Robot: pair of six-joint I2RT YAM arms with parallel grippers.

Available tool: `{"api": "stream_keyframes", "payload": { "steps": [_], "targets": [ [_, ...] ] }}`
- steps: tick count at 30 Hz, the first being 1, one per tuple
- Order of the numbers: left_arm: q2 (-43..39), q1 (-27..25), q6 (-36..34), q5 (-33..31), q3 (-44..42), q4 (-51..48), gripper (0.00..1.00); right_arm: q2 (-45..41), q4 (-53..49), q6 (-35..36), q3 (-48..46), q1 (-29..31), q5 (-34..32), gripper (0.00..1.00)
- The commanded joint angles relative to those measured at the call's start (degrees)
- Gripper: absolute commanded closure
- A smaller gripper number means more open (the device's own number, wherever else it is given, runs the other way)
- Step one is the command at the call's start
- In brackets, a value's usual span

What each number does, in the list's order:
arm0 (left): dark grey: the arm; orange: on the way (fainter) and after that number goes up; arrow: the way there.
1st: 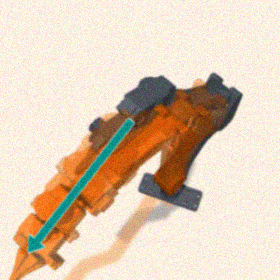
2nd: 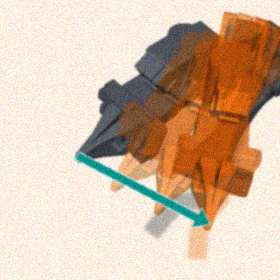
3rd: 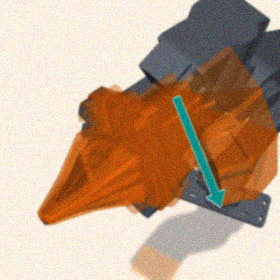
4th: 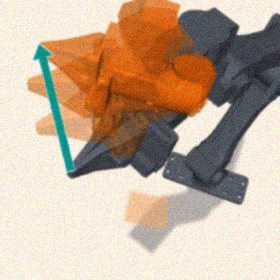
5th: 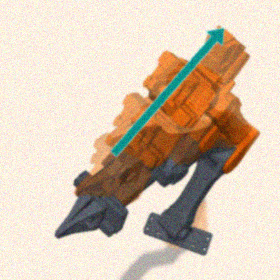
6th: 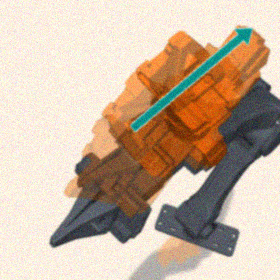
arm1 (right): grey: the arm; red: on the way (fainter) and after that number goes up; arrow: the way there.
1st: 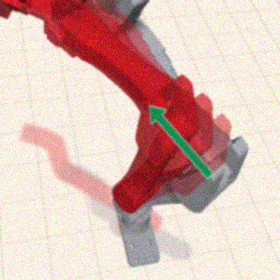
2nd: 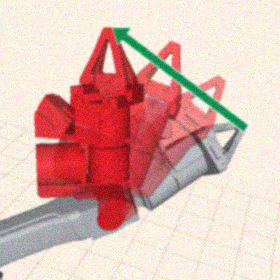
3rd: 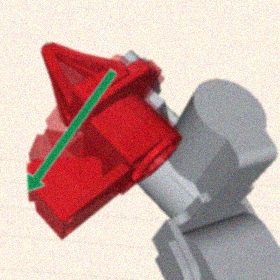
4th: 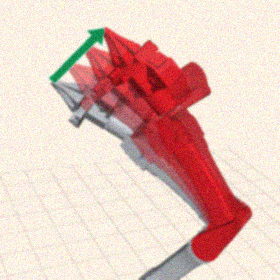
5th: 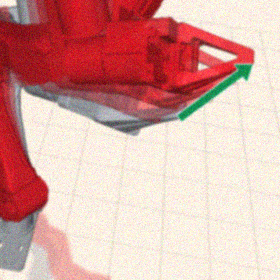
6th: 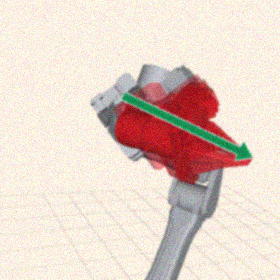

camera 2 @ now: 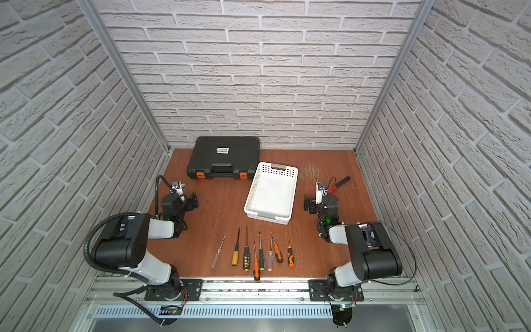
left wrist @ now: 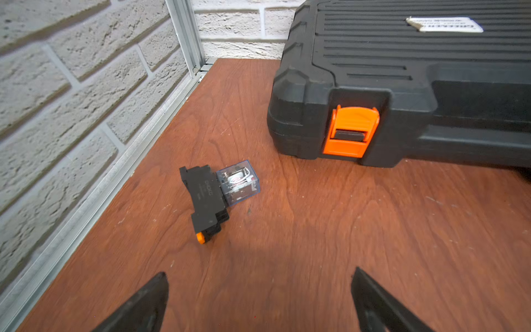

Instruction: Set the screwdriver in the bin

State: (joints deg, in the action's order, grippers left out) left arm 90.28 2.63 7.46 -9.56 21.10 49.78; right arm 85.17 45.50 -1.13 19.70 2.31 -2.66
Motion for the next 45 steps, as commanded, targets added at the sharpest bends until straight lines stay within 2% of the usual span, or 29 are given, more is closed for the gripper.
{"api": "stream_keyframes", "payload": {
  "steps": [1,29,32,33,36,40,43,45],
  "targets": [
    [-0.1,0.5,-0.7,0.3,0.4,4.1,0.02,-1.4,1.0,0.0,1.0,0.0,0.4,0.00],
    [-0.3,0.5,-0.7,0.4,0.3,4.2,0.02,-1.6,0.7,-0.3,1.1,0.0,0.0,0.00],
    [-4.2,0.5,0.5,-3.0,4.6,-6.8,0.02,-2.7,4.0,-0.1,0.0,0.0,-0.8,0.00],
    [-5.7,0.5,0.9,-3.9,6.8,-11.9,0.02,-4.9,2.1,-0.4,-0.1,0.0,-1.8,0.00],
    [-9.2,0.1,0.4,-4.1,12.3,-23.2,0.02,-14.0,-10.2,-2.3,2.2,0.0,-6.2,0.00],
    [-14.0,-1.9,6.0,-10.3,20.9,-41.0,0.02,-24.5,-30.0,-8.6,9.5,-0.3,-13.8,0.00],
    [-16.1,-4.8,11.6,-14.5,28.6,-58.3,0.02,-28.2,-45.2,-11.1,17.7,-0.3,-11.0,0.01],
    [-17.3,-7.1,16.1,-13.8,32.1,-68.8,0.02,-28.8,-52.2,-12.0,22.3,-0.2,-5.9,0.04]
  ]
}}
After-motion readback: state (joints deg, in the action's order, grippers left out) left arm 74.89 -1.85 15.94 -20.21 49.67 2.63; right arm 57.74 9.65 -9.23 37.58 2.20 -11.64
